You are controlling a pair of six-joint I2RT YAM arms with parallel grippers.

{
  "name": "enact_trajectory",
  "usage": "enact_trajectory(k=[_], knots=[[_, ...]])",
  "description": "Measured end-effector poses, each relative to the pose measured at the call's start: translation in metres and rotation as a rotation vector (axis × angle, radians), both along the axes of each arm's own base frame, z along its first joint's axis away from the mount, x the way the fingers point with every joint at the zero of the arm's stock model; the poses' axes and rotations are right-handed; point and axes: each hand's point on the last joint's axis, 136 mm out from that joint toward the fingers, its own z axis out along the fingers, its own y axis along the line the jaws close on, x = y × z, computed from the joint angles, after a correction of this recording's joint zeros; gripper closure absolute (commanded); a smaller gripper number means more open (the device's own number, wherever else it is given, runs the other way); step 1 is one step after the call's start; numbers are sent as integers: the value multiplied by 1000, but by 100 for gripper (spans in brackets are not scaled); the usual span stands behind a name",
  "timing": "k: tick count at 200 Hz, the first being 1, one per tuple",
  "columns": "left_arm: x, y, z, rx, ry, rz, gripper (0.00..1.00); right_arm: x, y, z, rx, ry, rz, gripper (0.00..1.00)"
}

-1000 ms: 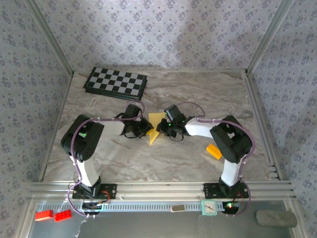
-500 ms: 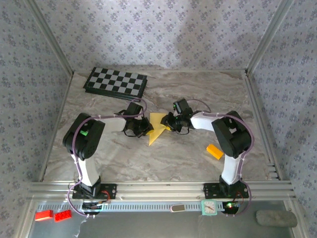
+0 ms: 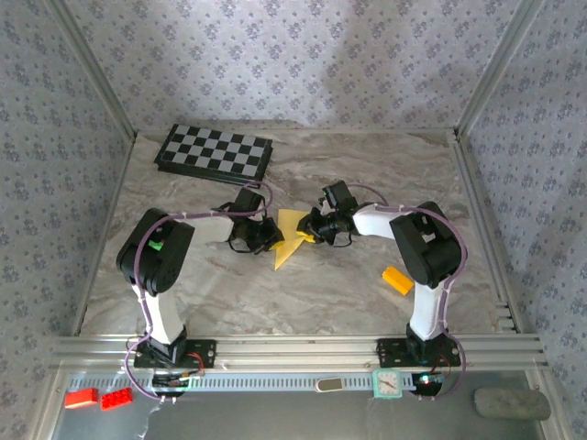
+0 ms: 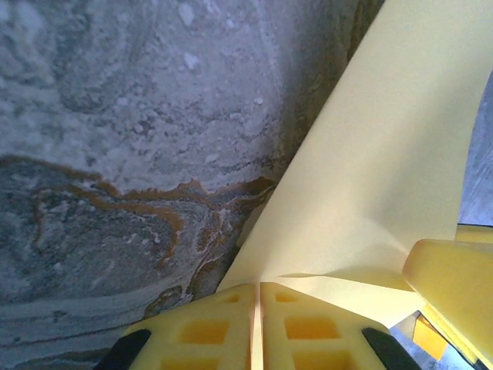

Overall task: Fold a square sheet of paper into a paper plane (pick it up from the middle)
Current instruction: Fold the wing for the fifth time at the center of the table.

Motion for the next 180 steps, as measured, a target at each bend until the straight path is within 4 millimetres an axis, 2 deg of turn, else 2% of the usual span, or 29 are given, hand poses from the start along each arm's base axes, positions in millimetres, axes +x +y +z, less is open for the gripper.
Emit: enact_trajectory(k=[58, 93, 109, 150, 180], knots=[[1, 1, 2, 4, -9, -29, 83, -4, -2, -3, -14, 28, 2, 95], [2, 2, 8, 19, -45, -58, 73, -2, -4, -2, -24, 21, -21, 100], [4, 5, 20, 30, -88, -68, 65, -1, -8, 3, -31, 8, -51, 100], [8, 5, 62, 26, -268, -116, 45, -3, -19, 21, -42, -14, -178, 100], [-1, -5, 70, 64, -393, -216, 35, -10, -22, 23, -48, 11, -266, 100]])
